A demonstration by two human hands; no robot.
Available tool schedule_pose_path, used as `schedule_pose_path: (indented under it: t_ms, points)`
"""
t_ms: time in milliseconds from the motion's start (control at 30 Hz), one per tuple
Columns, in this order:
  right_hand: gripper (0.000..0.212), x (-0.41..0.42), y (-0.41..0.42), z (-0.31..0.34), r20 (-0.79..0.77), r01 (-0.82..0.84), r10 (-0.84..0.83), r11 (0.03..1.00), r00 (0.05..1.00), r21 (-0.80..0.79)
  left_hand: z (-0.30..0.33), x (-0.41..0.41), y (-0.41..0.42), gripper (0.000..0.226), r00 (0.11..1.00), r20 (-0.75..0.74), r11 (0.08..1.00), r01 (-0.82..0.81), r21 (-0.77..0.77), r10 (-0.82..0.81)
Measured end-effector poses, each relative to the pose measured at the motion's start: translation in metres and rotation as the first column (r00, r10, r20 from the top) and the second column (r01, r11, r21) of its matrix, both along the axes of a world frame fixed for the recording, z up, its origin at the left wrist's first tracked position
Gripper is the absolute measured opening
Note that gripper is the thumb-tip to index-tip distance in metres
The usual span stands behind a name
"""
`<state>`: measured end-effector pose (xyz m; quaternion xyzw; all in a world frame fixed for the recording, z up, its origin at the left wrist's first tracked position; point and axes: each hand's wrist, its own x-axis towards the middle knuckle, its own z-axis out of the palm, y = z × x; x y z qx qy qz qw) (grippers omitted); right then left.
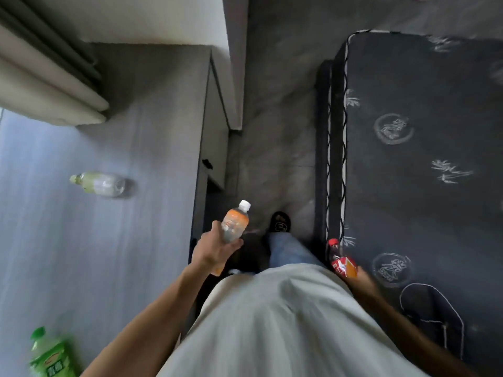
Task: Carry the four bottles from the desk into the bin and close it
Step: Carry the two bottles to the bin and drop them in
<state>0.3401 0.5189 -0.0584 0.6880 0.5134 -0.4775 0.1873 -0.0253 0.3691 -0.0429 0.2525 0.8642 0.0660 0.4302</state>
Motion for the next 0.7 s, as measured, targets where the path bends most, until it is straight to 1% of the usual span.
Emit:
schedule_pose_path:
  t_ms: [67,167,200,233,333,400,500,600,700]
  points:
    - [0.055,-0.006,0.031,0.001,-0.025,0.061,-0.061,0.998,0.998,0.002,-0.001,-0.007,0.037,0.062,1.000,-0.007,0.999,0.019,-0.030,-0.019]
    - [0.031,-0.027,0.083,0.003,-0.053,0.081,-0.079,0.997,0.995,0.019,-0.004,-0.013,0.076,0.065,1.000,-0.023,0.998,0.010,-0.058,-0.011]
    - [0.026,-0.037,0.102,0.002,-0.063,0.087,-0.085,0.996,0.994,0.030,-0.005,-0.015,0.085,0.063,0.999,-0.031,0.997,0.017,-0.072,-0.019]
    - [0.025,-0.047,0.120,0.002,-0.073,0.100,-0.097,0.994,0.993,0.042,-0.006,-0.019,0.091,0.062,0.999,-0.038,0.995,0.026,-0.092,-0.030]
    - [0.033,-0.083,0.174,0.004,-0.102,0.115,-0.108,0.991,0.989,0.070,-0.010,-0.034,0.100,0.063,0.997,-0.065,0.987,0.027,-0.157,-0.038]
    - [0.043,-0.109,0.214,0.003,-0.117,0.079,-0.067,0.991,0.991,0.105,-0.014,-0.048,0.111,0.063,0.998,-0.063,0.983,-0.006,-0.186,-0.006]
    - [0.047,-0.146,0.270,0.003,-0.113,0.023,-0.007,0.990,0.994,0.136,-0.017,-0.073,0.134,0.064,0.998,-0.058,0.969,-0.033,-0.244,0.019]
    - [0.049,-0.176,0.320,-0.002,-0.124,0.008,0.009,0.991,0.992,0.132,-0.023,-0.103,0.174,0.065,0.998,-0.059,0.958,-0.034,-0.283,0.018]
    - [0.057,-0.192,0.366,-0.006,-0.077,0.007,0.004,0.991,0.997,0.136,-0.025,-0.133,0.241,0.073,1.000,-0.030,0.966,-0.004,-0.260,-0.004]
